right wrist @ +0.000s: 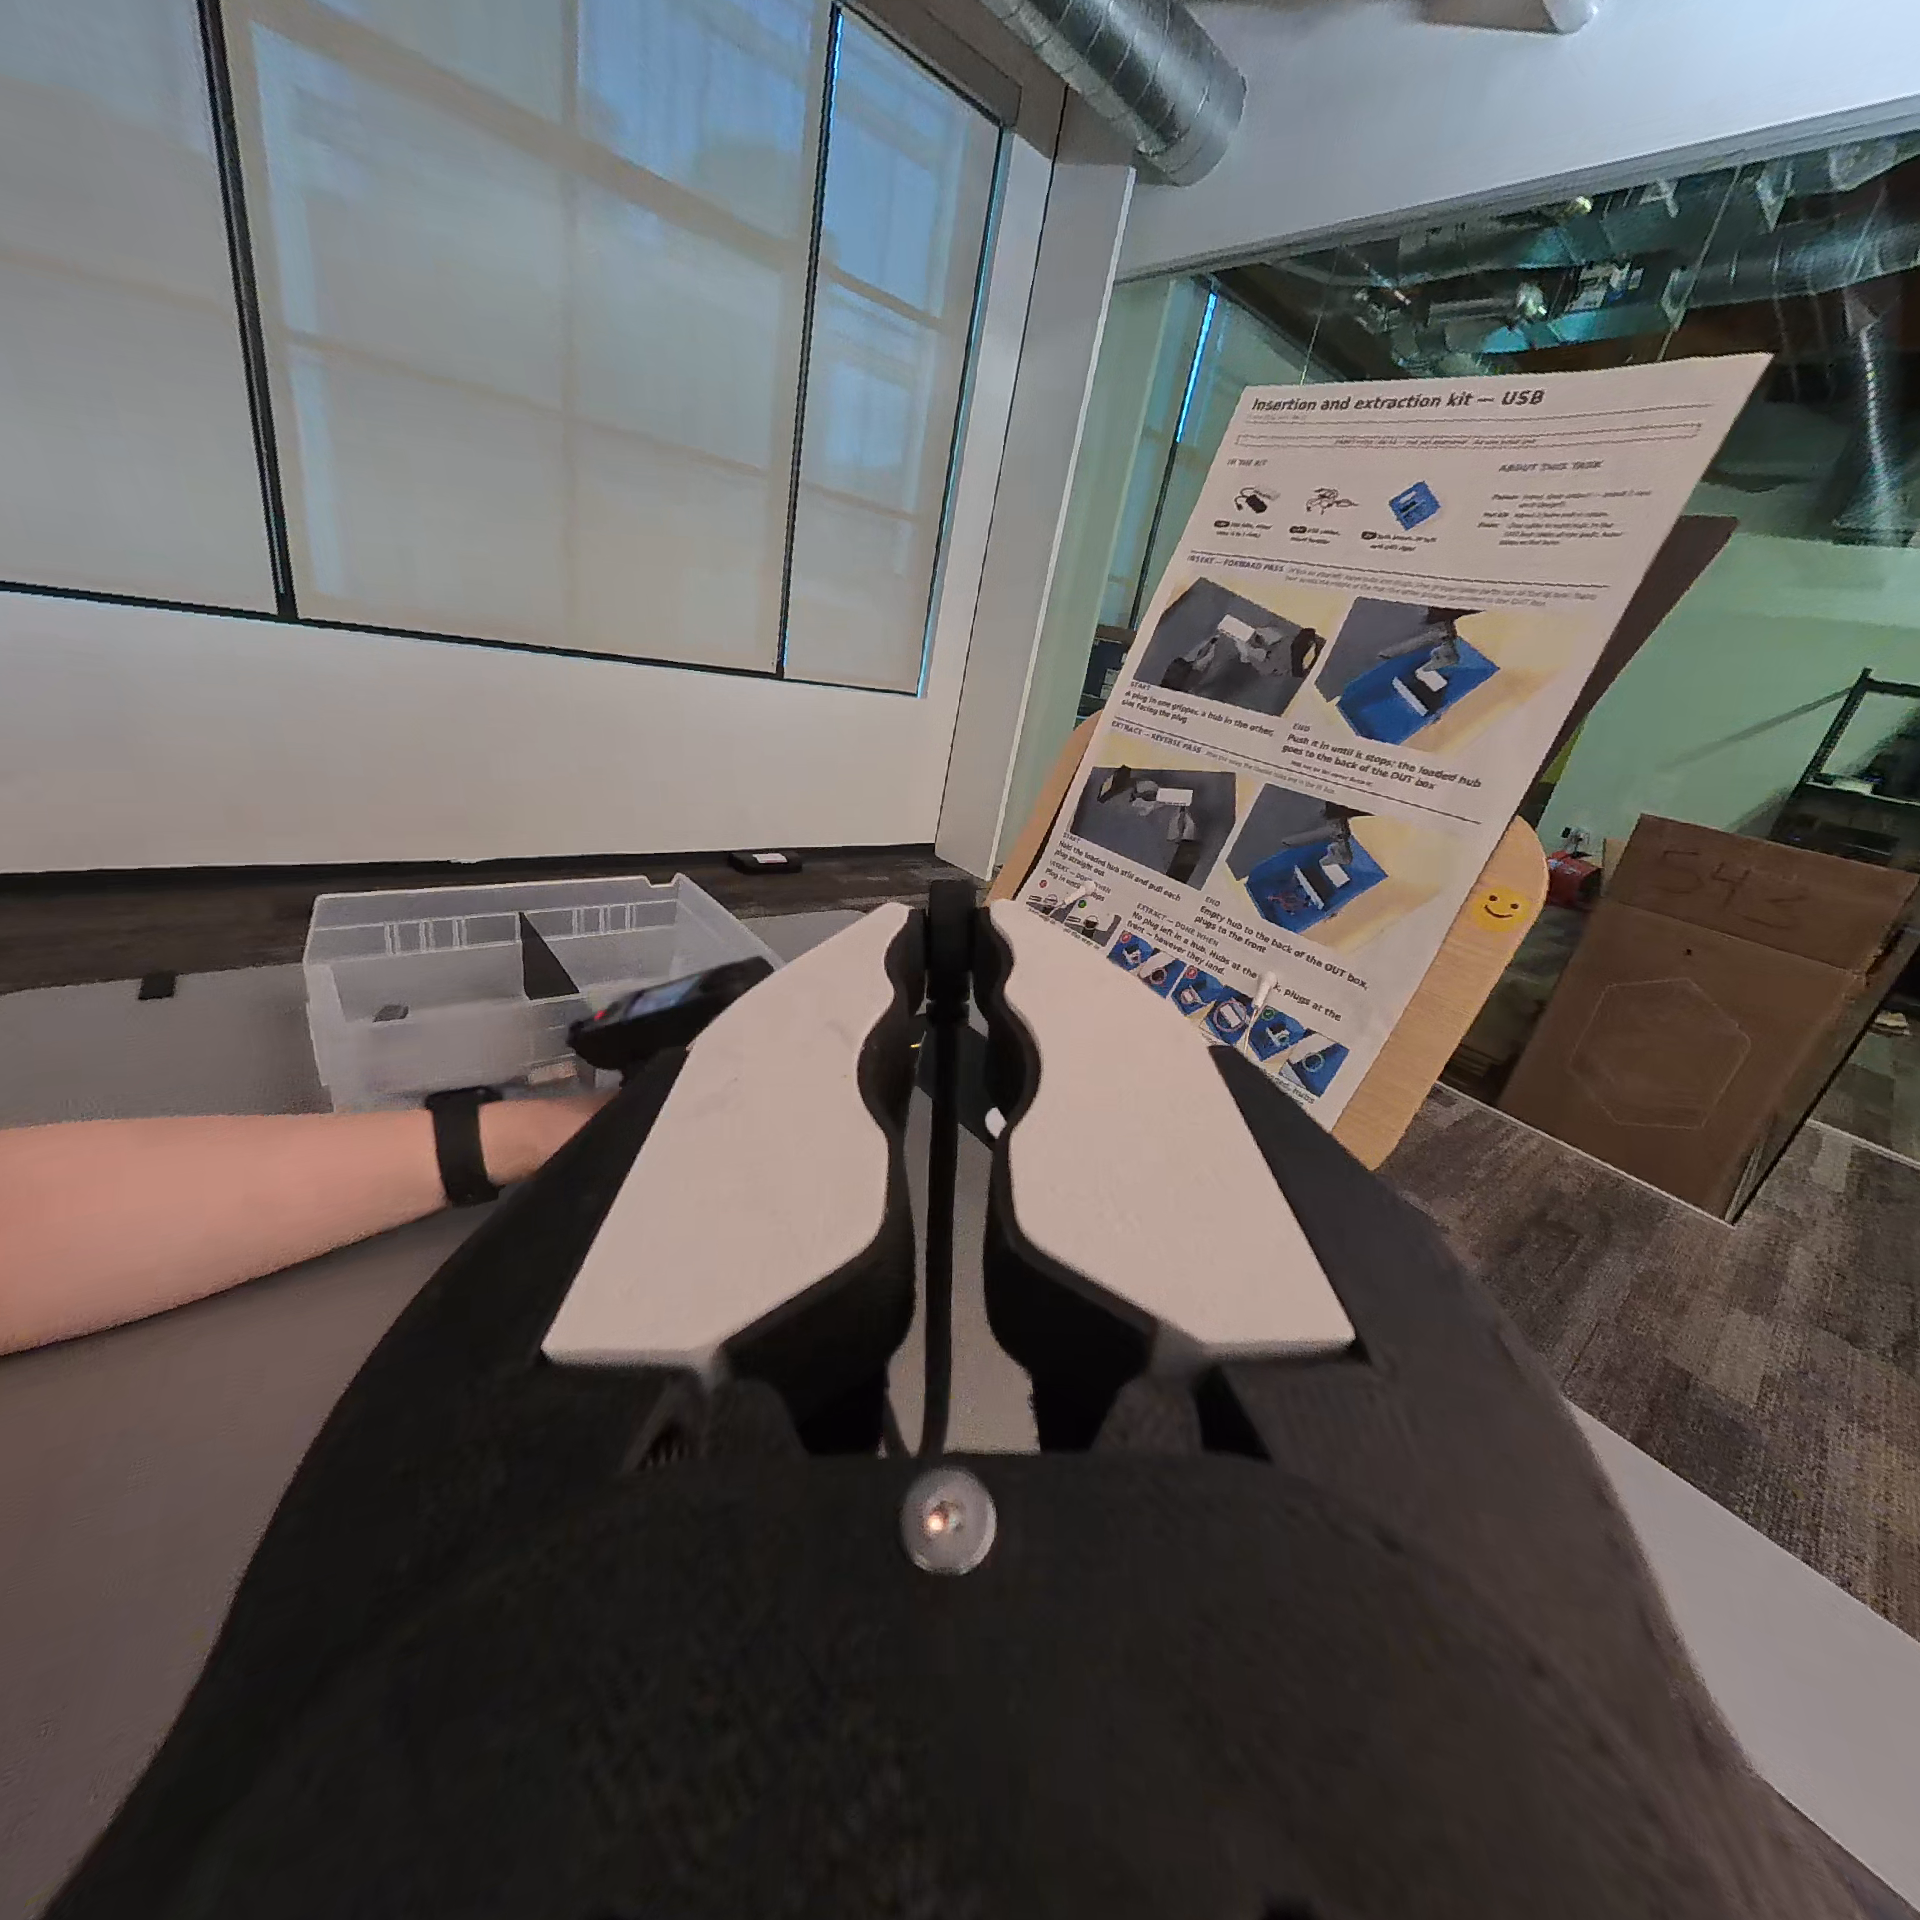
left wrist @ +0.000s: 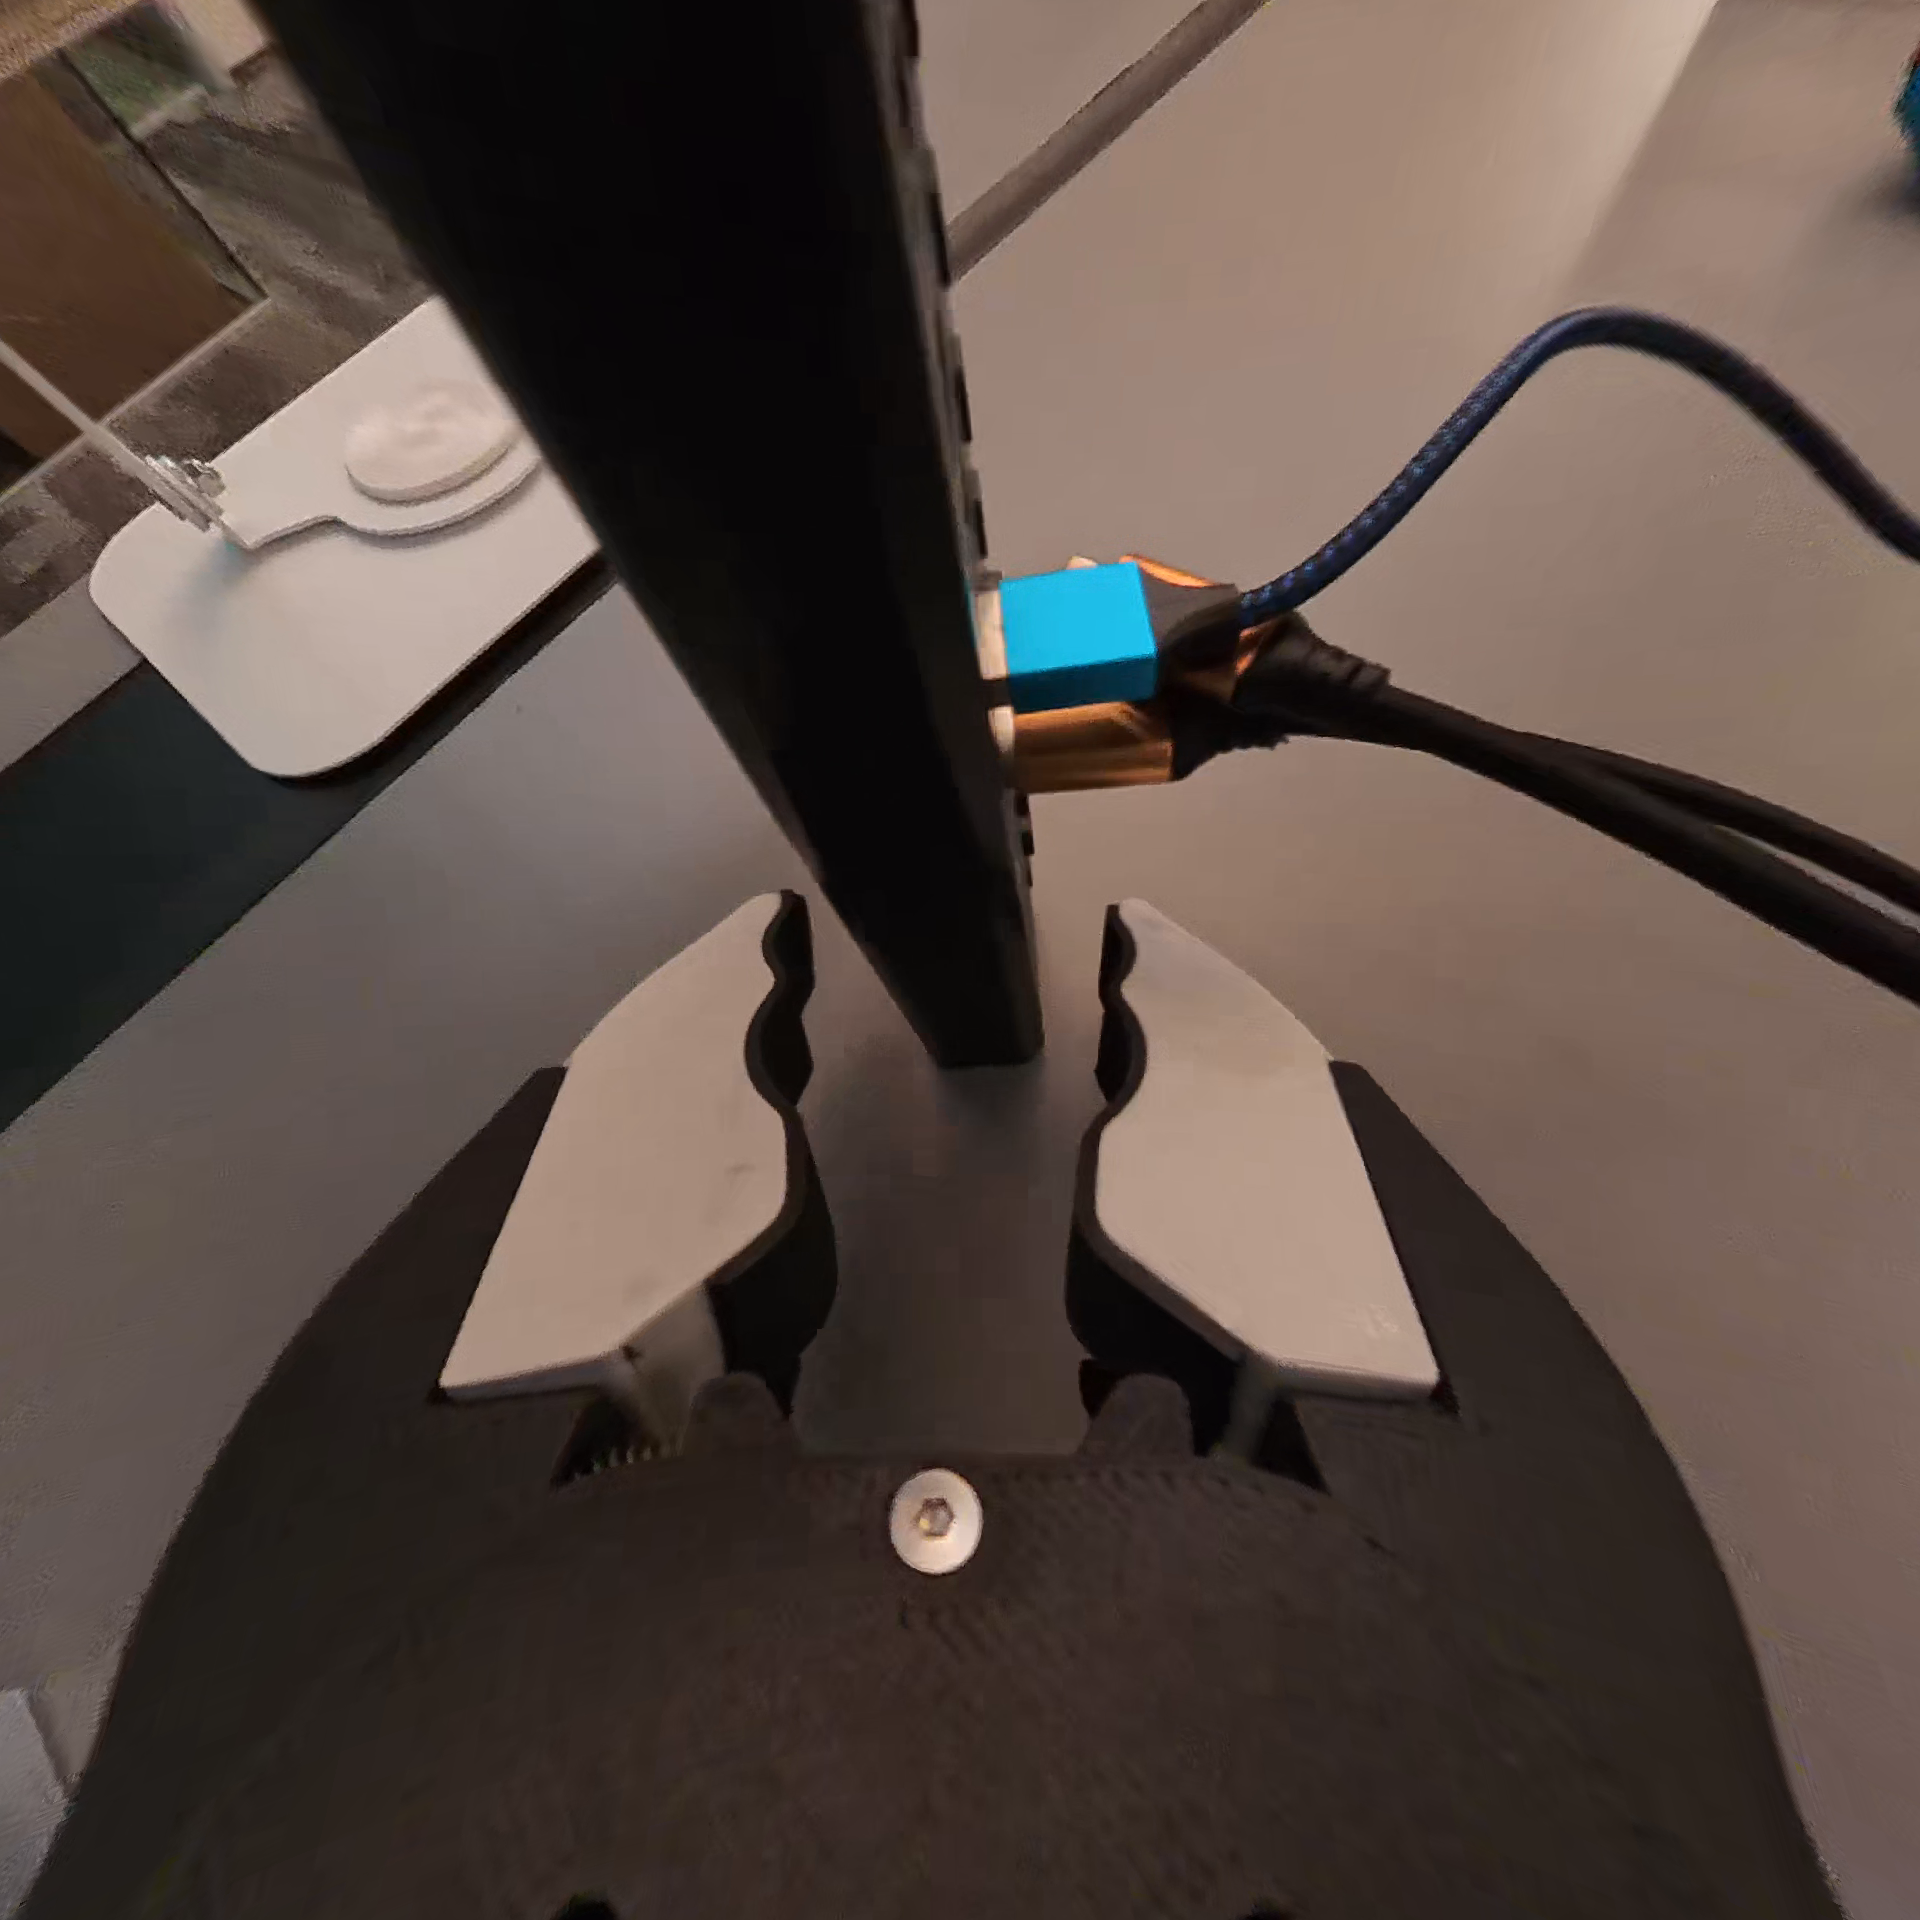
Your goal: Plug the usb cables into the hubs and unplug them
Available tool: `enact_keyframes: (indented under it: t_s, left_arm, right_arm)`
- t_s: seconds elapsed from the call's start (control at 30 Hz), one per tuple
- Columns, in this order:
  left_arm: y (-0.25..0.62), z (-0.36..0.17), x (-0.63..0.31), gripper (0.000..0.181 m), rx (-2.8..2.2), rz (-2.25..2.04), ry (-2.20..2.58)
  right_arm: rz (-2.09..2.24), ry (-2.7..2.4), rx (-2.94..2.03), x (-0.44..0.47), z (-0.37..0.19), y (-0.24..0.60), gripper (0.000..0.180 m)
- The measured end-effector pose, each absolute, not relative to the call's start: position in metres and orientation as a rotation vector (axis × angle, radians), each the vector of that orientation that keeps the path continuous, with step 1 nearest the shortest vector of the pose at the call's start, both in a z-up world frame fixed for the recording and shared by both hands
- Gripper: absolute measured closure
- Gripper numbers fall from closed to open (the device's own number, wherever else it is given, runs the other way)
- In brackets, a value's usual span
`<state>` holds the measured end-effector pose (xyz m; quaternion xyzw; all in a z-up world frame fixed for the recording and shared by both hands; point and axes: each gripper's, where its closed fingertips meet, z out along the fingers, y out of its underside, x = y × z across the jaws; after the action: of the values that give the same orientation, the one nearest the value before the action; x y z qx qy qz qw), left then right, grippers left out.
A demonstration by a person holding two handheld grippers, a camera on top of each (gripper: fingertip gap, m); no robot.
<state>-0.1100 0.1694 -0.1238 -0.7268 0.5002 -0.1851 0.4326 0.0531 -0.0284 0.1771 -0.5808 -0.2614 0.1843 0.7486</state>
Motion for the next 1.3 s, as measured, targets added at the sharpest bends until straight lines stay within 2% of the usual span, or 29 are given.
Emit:
enact_keyframes:
  t_s: [0.1,0.23,0.3,0.33,0.57,0.73,0.83,0.97,1.3]
  left_arm:
    - [0.174,-0.128,-0.101,0.136,-1.821,-0.460,1.227]
    - [0.178,-0.126,-0.093,0.133,-1.820,-0.488,1.215]
    - [0.180,-0.125,-0.091,0.150,-1.809,-0.493,1.217]
    - [0.181,-0.125,-0.090,0.151,-1.808,-0.505,1.222]
    - [0.173,-0.118,-0.090,0.152,-1.843,-0.689,1.195]
    - [0.146,-0.097,-0.080,0.152,-1.817,-0.878,1.213]
    - [0.128,-0.082,-0.064,0.152,-1.785,-1.071,1.169]
    - [0.110,-0.067,-0.052,0.152,-1.714,-1.144,1.200]
    - [0.075,-0.032,-0.031,0.152,-1.608,-1.103,1.282]
  right_arm:
    - [0.405,-0.578,-1.277,0.050,0.175,-0.026,0.171]
    - [0.375,-0.587,-1.313,0.048,0.167,-0.018,0.171]
    - [0.369,-0.594,-1.332,0.047,0.162,-0.013,0.171]
    - [0.365,-0.595,-1.343,0.046,0.159,-0.010,0.171]
    - [0.233,-0.639,-1.434,0.050,0.126,0.020,0.171]
    - [-0.172,-0.828,-1.330,0.031,0.107,0.040,0.171]
    - [-0.382,-0.989,-1.368,0.012,0.075,0.057,0.171]
    - [-0.435,-1.130,-1.390,-0.018,0.043,0.069,0.171]
    - [-0.484,-1.271,-1.218,-0.047,0.050,0.054,0.171]
